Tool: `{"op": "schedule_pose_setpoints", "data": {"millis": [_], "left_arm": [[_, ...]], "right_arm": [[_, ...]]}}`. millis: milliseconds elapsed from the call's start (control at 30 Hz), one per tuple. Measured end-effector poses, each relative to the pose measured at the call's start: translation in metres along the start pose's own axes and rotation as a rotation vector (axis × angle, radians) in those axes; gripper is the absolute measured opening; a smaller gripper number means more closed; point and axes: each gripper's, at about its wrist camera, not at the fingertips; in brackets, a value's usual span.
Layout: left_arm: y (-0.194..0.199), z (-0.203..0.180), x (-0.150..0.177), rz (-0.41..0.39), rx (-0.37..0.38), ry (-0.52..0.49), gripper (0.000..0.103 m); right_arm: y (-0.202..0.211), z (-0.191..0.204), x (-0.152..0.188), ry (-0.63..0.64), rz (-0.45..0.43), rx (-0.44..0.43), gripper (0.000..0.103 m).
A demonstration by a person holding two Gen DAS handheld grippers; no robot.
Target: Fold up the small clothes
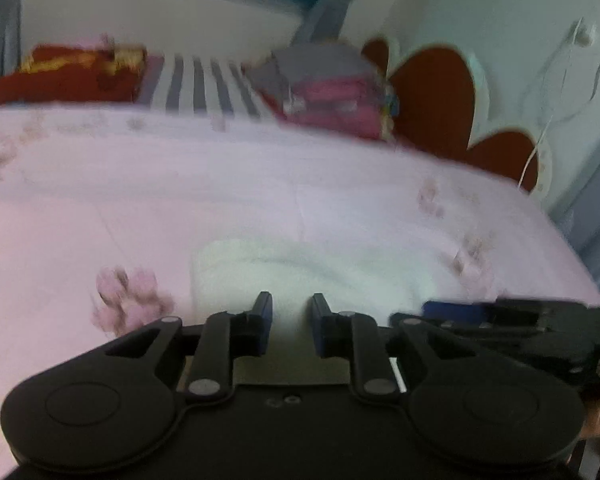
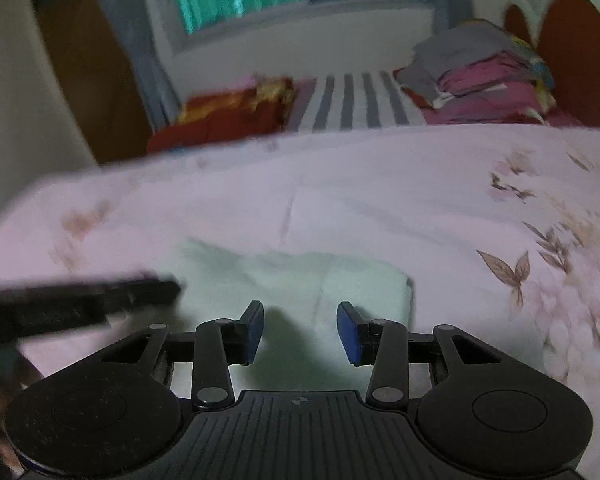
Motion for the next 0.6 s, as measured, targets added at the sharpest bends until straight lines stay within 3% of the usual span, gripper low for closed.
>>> {"op": "schedule_pose_setpoints", "data": {"millis": [33,300,400,467,600], "left_arm": [[-0.002,0.003,0.004,-0.022,0.025,0.023,0.021],[-0.001,0.008,0.001,-0.007,0.041,0.007,0.021],[0.018,0.0,0.001,-0.025,0.031,-0.012,0.019],[0.037,-0.002,0.005,-0.063,0.074,-0.023,0.019],[0.041,-0.002,0.028,-0.018,0.075,-0.037,0.019]], "right_arm": [[-0.011,-0.007,0.006,0.026,0.035,0.038,0.042],[-0.01,-0.019,0.011,0.003,0.045,0.03,0.044],[-0.008,-0.019,0.013,0.022,0.041,0.027,0.044],[-0.001,-0.015,0.008,0.031,0.058,0.038,0.045],[0.022,-0.01,0.011,0.054,0.067,0.034,0.044]]}}
Point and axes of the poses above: each gripper's, at about its wrist camera, not at the fingertips, and y roughly against the way its jaws point, z to its left, x to its underside, and after that the axes turned 1 degree about -x, right-handed
